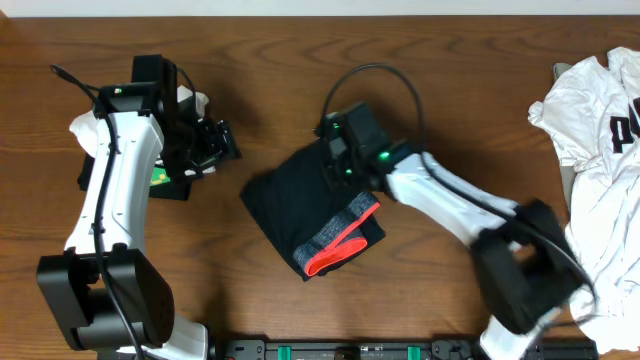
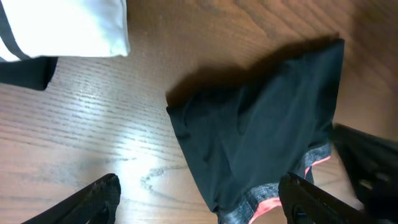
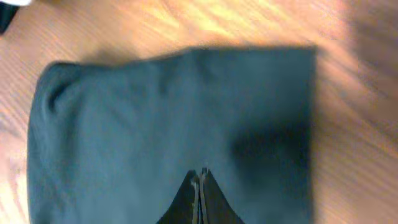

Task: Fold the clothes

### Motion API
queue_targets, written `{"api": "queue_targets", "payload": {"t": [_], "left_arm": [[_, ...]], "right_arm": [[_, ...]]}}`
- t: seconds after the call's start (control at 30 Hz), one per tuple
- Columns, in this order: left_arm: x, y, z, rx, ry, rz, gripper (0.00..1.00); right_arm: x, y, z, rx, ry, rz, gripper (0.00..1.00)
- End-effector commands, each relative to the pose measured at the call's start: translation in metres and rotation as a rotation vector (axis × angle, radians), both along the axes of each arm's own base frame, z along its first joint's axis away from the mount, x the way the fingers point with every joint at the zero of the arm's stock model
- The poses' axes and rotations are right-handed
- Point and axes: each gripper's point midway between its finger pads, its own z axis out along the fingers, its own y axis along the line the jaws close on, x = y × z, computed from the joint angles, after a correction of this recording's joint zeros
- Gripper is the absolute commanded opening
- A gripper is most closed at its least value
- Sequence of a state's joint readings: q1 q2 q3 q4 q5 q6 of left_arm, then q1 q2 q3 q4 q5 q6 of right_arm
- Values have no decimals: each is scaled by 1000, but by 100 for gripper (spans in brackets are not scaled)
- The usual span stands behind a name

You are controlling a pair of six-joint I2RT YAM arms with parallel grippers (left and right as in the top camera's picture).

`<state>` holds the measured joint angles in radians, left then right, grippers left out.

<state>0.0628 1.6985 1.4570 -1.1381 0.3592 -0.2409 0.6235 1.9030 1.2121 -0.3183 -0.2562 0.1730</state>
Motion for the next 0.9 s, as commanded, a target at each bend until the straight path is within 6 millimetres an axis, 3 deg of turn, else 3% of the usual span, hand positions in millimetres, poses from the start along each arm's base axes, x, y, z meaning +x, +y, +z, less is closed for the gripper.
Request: {"api": "queue_targets", "payload": {"t": [0.0, 0.07, 0.13, 0.37, 0.47, 0.57, 0.77, 0.87], "left_arm": [[1, 2, -4, 6, 13, 28, 83], [1, 2, -4, 6, 15, 28, 83], [0, 2, -4, 5, 18, 27, 83], [0, 2, -4, 5, 18, 28, 84], [-1, 2, -4, 5, 21, 28, 84], [-1, 2, -4, 5, 22, 29, 84], [3, -7, -13, -7, 13, 37, 84], [9, -31, -26, -93, -28, 6, 84]], "right_arm": [[-23, 27, -28, 75, 92, 125, 1], [-25, 28, -38, 77, 115, 135, 1], [-21, 17, -50, 10, 111, 93, 2], [30, -74, -67, -307, -2, -282, 1], [40, -112, -70, -372, 16, -414, 1], [38, -123, -73, -355, 68, -435, 1], [33, -111, -73, -300, 107, -384, 1], [31, -111, -74, -306, 111, -366, 1]]}}
